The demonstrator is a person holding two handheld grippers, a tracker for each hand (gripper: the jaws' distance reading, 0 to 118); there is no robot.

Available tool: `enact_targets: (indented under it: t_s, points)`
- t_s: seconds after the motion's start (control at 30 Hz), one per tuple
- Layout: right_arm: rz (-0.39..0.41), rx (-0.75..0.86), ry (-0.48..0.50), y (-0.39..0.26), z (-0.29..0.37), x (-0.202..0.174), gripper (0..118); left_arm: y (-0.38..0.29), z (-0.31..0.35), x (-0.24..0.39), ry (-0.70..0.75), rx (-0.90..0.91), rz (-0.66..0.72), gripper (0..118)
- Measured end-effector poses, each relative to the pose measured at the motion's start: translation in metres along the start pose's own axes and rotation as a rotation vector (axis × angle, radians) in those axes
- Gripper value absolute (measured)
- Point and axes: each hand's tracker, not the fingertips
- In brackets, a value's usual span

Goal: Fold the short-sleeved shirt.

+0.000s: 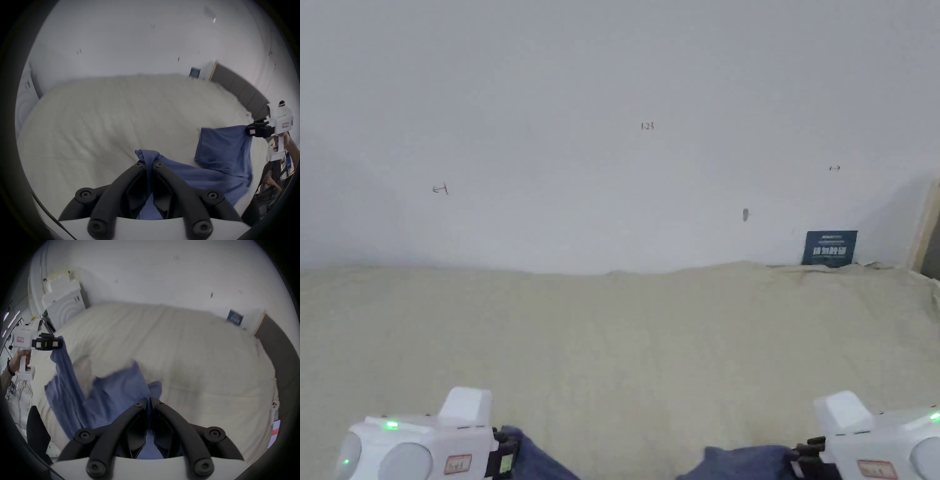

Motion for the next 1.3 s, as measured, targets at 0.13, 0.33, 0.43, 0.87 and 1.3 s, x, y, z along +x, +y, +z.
enact_targets:
  t_s: [0.13, 0.33, 0.43, 0.87, 1.3]
  points:
    - [-0.055, 0.168, -0.039, 0.011, 0.094, -0.009, 3, 0.022, 0.116, 0.0, 0.023, 0.171, -0.044, 4]
    - [-0.111, 0.421, -0.15, 0.037, 0.222, -0.031, 3, 0.047, 0.255, -0.022, 0.162, 0.403, -0.025, 4]
    - [-0.124, 0.523, -0.231, 0.056, 0.268, -0.041, 3, 0.058, 0.306, -0.033, 0.194, 0.489, 0.038, 4]
    - [-0.099, 0.625, -0.309, 0.101, 0.32, -0.074, 3, 0.072, 0.385, -0.019, 0.268, 0.625, -0.003, 4]
    - [-0.114, 0.546, -0.329, 0.124, 0.262, -0.05, 3, 0.099, 0.32, -0.032, 0.293, 0.536, -0.003, 4]
